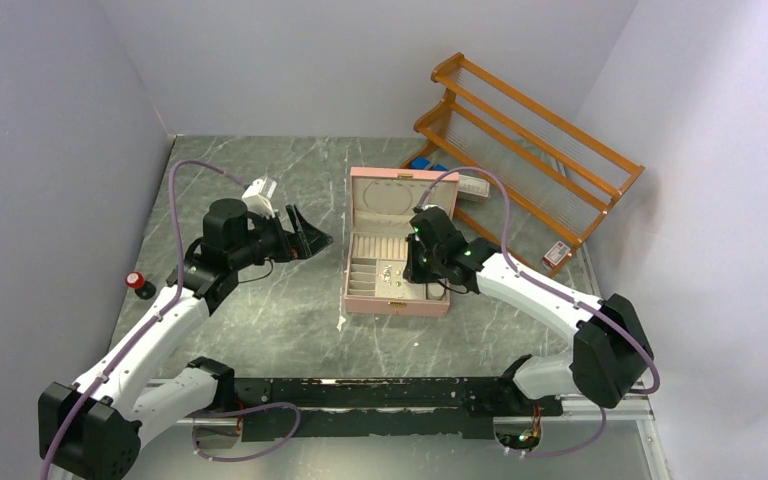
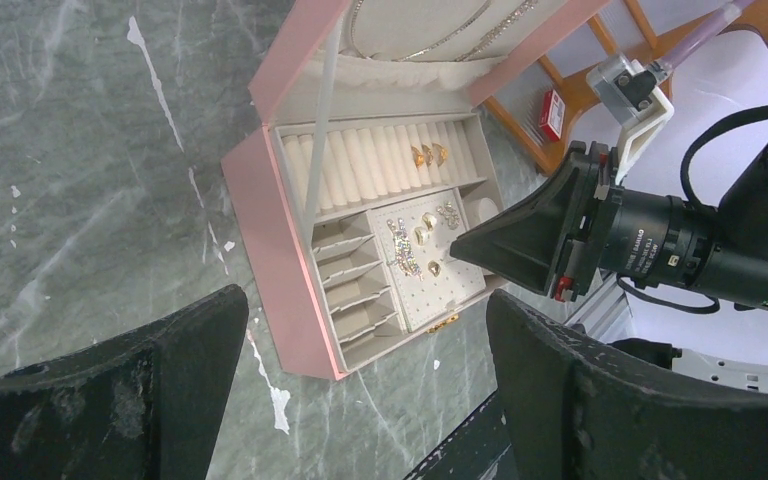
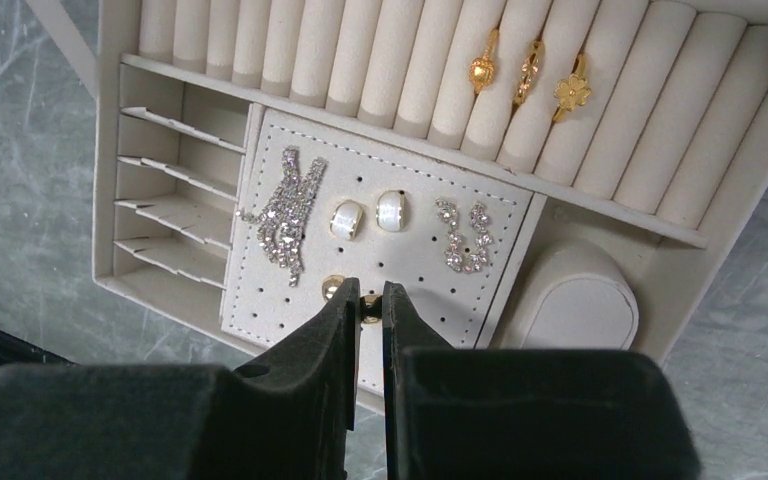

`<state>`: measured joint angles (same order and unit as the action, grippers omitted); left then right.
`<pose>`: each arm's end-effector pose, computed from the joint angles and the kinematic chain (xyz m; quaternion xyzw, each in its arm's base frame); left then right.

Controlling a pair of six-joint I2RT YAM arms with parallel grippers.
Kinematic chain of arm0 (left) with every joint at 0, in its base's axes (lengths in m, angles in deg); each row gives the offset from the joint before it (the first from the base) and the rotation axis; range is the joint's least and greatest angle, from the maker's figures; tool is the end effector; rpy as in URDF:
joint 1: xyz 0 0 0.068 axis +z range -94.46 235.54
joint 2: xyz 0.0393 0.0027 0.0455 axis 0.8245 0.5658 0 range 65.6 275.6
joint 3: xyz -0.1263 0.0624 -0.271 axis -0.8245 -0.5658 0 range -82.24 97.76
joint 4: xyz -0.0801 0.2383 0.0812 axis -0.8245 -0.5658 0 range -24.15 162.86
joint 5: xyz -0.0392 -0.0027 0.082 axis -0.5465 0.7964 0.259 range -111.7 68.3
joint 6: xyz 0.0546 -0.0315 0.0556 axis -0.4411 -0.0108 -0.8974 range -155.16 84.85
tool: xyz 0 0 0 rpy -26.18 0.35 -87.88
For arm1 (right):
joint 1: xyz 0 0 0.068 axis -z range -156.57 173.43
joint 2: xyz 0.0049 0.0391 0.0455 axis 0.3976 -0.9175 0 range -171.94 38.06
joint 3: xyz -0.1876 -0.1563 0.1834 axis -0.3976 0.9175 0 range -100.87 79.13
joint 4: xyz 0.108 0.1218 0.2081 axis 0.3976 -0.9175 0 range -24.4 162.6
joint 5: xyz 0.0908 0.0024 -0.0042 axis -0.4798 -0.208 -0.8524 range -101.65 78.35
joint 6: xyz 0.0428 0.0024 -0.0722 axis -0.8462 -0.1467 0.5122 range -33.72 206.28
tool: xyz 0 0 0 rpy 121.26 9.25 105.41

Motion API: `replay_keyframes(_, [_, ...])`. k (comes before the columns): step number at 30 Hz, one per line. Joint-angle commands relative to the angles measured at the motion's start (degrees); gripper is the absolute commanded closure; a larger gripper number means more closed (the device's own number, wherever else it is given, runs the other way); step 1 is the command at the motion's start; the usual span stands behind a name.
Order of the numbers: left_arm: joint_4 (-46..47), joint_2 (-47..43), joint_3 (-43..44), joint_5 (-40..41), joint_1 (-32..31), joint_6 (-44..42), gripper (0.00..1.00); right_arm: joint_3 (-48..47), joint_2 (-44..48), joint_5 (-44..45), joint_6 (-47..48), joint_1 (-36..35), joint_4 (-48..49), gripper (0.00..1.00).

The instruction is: Organize the mixed jewelry

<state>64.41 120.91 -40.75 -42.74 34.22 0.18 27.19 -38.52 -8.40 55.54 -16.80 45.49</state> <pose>0.2119 -0.1111 0.3031 0.0014 0.8227 -0.3934 0.4104 0.2260 0.1858 0.2382 -0.0689 0.9420 0.1683 0.2822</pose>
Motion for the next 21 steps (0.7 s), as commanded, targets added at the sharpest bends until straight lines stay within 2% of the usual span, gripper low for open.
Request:
replay_keyframes(1, [1.57, -0.08, -0.27, -1.19, 0.05, -0.11, 0.07, 0.69, -0.55, 1.15, 0.95, 0.15, 1.80, 0.92])
replay_keyframes(21, [0.55, -0.55, -0.30, -0.60, 0.05, -0.36, 0.07, 2.50, -1.31, 2.56, 0.73, 0.14, 3.28, 0.93])
